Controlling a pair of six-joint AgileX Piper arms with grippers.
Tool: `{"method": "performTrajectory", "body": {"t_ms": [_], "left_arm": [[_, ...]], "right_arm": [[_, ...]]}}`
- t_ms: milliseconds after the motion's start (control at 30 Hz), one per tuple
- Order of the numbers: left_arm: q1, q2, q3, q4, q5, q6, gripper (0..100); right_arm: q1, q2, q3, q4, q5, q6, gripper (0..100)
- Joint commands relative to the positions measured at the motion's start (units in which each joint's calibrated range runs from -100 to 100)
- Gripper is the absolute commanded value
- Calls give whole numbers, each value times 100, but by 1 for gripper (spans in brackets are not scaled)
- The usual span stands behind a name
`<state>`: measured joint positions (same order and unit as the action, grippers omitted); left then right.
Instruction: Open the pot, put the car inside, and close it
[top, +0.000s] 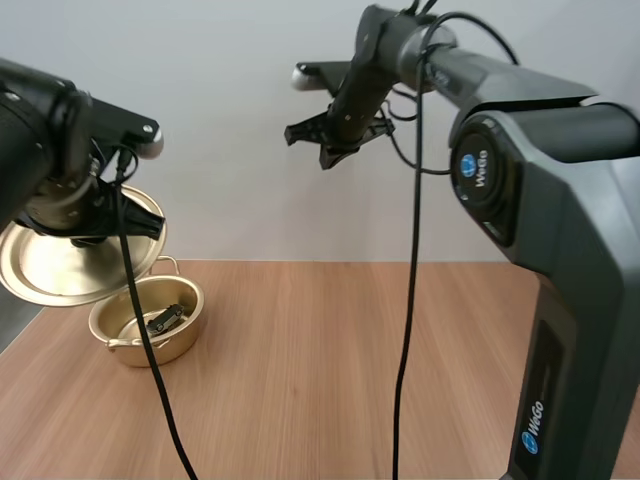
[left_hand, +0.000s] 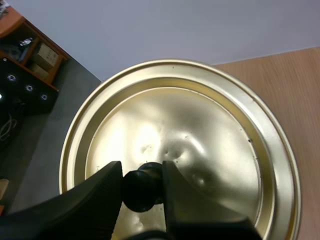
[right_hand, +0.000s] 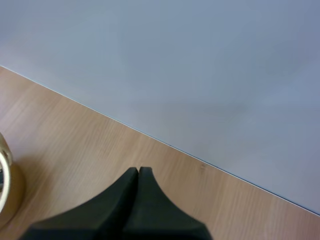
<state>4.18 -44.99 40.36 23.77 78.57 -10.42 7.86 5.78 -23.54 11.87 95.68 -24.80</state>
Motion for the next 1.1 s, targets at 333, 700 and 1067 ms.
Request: {"method": "performTrajectory", "body": {"t_ms": [333,700,1067], "left_arm": [[1,1932,549,58,-2392,-634,0],[7,2795,549,384,-2723,-1040,0],[7,2857,549,630,-3006,-1134,0]], "right_arm": [[-2150,-2253,24,2465,432,-1472,0],[-2164,-3269,25,2429,432,-1389,0],[-2164,-3780,25,2183,432,-1321,0]]}}
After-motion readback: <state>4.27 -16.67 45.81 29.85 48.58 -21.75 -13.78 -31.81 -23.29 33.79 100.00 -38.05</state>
